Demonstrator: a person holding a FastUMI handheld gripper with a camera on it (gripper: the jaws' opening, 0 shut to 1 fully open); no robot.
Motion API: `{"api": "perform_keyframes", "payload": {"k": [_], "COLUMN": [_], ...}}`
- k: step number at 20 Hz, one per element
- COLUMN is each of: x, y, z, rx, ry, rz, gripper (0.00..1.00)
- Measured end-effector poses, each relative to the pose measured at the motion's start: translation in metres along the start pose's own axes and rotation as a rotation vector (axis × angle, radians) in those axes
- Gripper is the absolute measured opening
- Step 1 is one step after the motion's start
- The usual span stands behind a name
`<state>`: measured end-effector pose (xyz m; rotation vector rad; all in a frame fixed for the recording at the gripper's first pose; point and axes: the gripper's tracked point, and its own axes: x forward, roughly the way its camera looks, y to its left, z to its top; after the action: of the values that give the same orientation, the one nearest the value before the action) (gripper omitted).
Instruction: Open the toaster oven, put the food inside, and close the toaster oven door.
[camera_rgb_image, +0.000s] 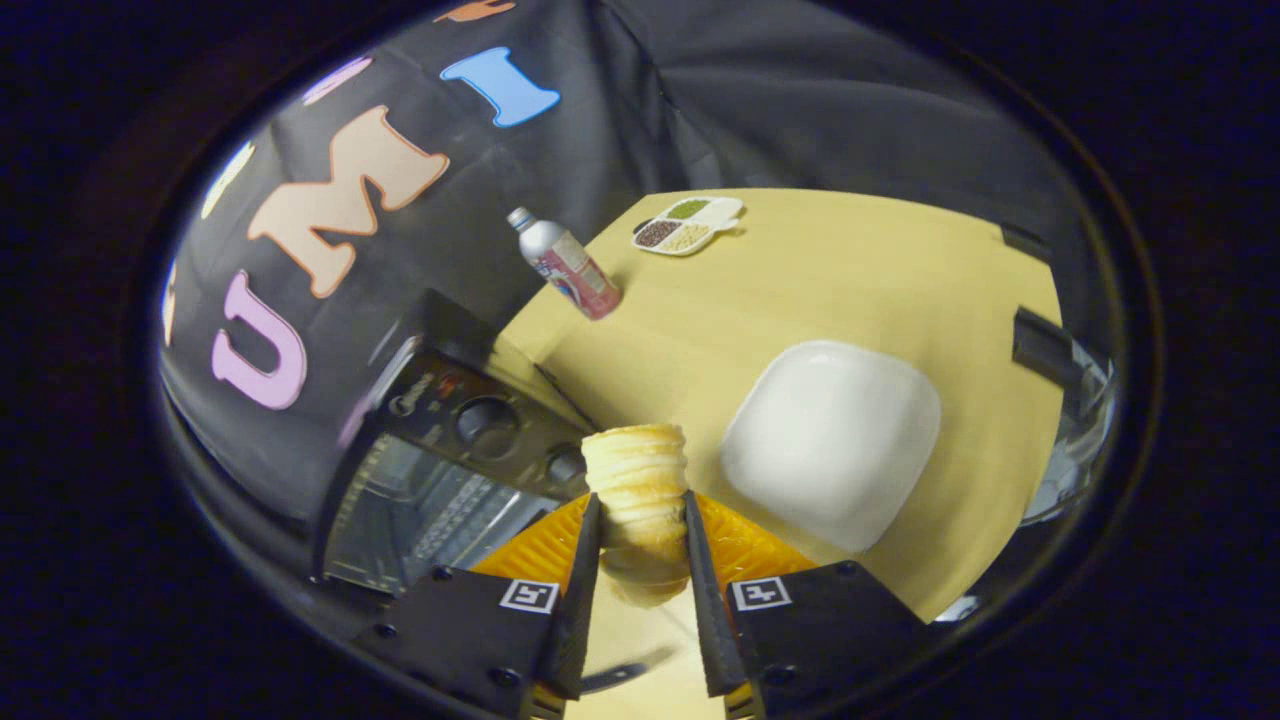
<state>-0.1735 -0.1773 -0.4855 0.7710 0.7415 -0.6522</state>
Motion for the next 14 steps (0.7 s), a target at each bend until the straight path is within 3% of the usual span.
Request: {"api": "perform_keyframes", "payload": {"k": [8,14], "x": [-0.018,-0.009], "y": [0.073,0.129], "z": [-0.068,-0.082], "rx": [0.082,0.202], "ry": [0.048,0.003], "rz": [0.126,0.207], "gripper": [0.48,0.48]}}
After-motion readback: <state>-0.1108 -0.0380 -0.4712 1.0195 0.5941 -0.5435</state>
